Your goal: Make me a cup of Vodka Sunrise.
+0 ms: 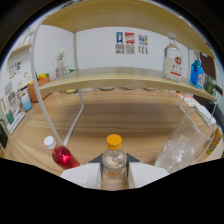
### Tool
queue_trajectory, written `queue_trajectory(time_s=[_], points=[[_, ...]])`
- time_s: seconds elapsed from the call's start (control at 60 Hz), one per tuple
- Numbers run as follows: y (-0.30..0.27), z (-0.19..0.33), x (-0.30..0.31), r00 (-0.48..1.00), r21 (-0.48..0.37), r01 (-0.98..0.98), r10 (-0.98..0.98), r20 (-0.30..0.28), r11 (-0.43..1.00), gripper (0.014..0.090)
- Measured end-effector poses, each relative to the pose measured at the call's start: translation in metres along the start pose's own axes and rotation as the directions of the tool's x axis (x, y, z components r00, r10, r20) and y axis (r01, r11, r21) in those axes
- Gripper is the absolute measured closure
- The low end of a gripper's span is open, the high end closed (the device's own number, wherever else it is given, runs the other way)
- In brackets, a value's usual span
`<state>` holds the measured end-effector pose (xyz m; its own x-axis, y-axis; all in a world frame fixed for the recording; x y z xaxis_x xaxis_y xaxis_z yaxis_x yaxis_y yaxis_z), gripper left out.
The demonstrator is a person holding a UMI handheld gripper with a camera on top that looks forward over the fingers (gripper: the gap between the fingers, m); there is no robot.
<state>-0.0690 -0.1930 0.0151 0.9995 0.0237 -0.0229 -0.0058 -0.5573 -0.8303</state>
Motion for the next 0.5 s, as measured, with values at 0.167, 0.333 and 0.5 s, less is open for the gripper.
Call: queue_trajectory(time_s=[0.167,0.333,0.5], points=[[0.004,0.000,-0.001,1.000,-0.022,0.009,-0.008,0.018,1.000,0.0676],[0.002,-0.015,-0.013,0.996,-0.040,0.020,-0.016,0.093,0.999,0.0323],[-0.030,-0.062,-0.010,0.993,0.046,0.046,-0.051,0.104,0.998,0.0197]])
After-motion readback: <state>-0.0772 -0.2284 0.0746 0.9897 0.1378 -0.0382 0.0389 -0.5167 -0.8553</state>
